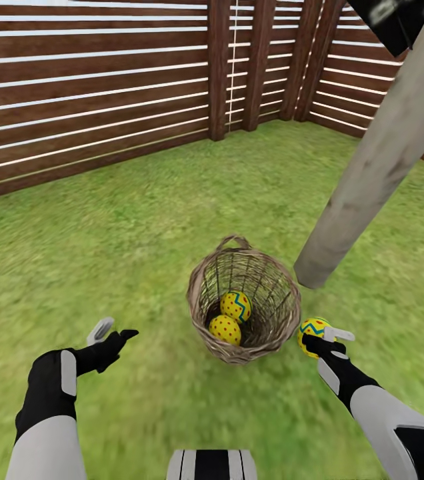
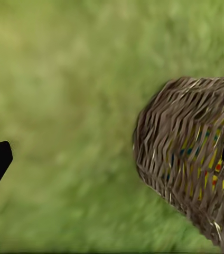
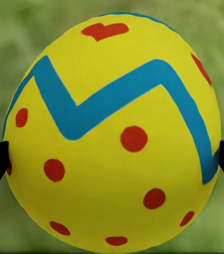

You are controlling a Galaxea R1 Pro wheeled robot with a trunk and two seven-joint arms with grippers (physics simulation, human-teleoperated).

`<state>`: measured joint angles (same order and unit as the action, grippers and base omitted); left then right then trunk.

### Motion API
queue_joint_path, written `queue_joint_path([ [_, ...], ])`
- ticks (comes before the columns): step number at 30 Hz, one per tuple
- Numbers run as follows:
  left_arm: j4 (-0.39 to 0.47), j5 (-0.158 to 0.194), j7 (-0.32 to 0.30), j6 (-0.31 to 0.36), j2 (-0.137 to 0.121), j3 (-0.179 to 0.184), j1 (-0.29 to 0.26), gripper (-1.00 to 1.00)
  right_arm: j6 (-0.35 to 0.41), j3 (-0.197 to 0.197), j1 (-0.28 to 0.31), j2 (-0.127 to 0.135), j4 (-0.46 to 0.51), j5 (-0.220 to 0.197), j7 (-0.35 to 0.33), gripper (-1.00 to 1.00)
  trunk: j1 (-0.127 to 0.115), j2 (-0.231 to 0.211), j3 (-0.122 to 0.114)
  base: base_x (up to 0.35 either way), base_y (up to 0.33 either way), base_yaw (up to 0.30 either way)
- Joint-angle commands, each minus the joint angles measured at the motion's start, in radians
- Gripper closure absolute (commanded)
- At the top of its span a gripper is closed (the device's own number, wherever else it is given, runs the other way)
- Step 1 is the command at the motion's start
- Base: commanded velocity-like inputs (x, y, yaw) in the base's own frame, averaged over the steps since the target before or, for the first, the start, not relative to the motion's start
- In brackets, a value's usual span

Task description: Take the three Easter eggs out of the wicker basket on the lawn in the garden, then place them on the lawn next to a single tree (choose any tree) so that all three eggs are next to the same tree and none are left in the basket.

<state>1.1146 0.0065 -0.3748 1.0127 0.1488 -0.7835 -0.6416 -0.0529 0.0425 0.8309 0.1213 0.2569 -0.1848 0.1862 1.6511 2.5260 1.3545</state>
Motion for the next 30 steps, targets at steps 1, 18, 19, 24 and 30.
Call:
queue_joint_path([
  [1, 0.0, 0.001, -0.002, 0.006, 0.001, -0.004, -0.001, -1.0, -0.005, 0.0, 0.001, 0.0, -0.001, -0.01, 0.0, 1.0, 0.0, 0.001, 0.005, 0.0, 0.0, 0.0],
  [18, -0.031, 0.0, -0.003, 0.004, -0.005, -0.005, -0.001, -1.0, -0.007, 0.0, 0.001, 0.0, -0.001, -0.01, -0.001, 1.0, 0.001, 0.001, 0.009, 0.081, -0.04, 0.0],
  [19, -0.032, 0.0, -0.003, 0.003, -0.005, -0.005, -0.001, -1.0, -0.007, 0.0, 0.001, 0.0, -0.001, -0.01, -0.001, 1.0, 0.001, 0.001, 0.009, 0.046, -0.027, 0.0],
  [24, -0.053, 0.0, -0.003, -0.036, -0.005, -0.006, -0.001, -1.0, -0.007, 0.0, 0.001, 0.0, -0.001, -0.01, -0.001, 1.0, 0.001, 0.001, 0.009, 0.081, -0.013, 0.0],
  [30, -0.072, -0.001, -0.003, -0.043, -0.006, -0.007, -0.001, -1.0, -0.007, 0.0, 0.001, 0.0, -0.001, -0.01, -0.001, 1.0, 0.001, 0.001, 0.009, 0.259, -0.075, 0.0],
])
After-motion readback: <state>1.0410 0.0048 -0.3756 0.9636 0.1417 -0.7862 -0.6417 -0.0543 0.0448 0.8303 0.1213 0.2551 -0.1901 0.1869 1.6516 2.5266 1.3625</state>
